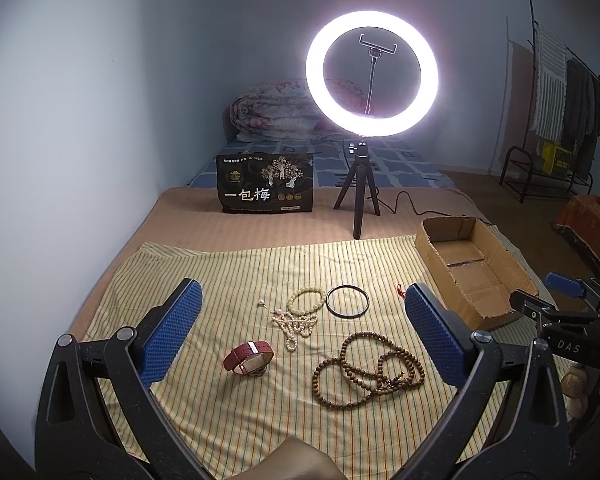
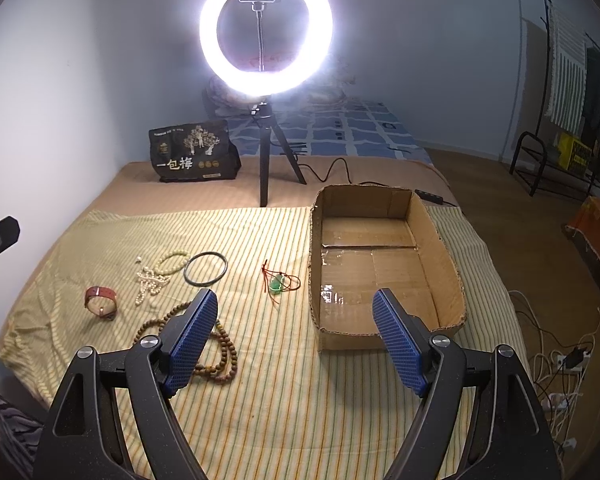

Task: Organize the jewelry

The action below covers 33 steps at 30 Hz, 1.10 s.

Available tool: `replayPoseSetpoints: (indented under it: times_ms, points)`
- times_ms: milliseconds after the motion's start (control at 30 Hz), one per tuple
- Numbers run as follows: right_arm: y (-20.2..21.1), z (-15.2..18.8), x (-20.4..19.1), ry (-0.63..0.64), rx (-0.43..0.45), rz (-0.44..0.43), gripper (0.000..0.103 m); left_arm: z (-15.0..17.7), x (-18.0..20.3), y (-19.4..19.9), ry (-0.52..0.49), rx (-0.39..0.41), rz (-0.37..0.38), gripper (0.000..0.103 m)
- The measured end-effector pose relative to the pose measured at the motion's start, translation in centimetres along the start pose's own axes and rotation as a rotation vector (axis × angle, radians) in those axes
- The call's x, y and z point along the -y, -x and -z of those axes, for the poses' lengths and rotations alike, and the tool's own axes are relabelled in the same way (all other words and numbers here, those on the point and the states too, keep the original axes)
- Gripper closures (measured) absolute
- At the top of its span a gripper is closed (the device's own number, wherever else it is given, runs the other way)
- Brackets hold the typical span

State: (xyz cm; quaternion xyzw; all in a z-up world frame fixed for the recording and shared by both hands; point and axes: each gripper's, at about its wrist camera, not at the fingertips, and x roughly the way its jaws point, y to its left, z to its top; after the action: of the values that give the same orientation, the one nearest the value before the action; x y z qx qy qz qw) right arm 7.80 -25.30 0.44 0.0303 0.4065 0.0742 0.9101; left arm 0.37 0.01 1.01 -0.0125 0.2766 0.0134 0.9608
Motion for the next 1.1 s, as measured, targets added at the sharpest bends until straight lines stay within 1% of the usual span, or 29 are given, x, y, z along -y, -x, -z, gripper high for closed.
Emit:
replayPoseSetpoints:
  times_ms: [900,1100]
  points:
    - [0.1,0.0,0.1,-0.001,-0.003,0.003,0.023,0.1,0.1,0.0,-0.005,0.002,-0.003,0.0]
    - [0.0,0.0,0.1,0.0,-0.003,0.003,0.023,0.9,0.0,-0.1,-0.005,-0.005,-0.006,0.0]
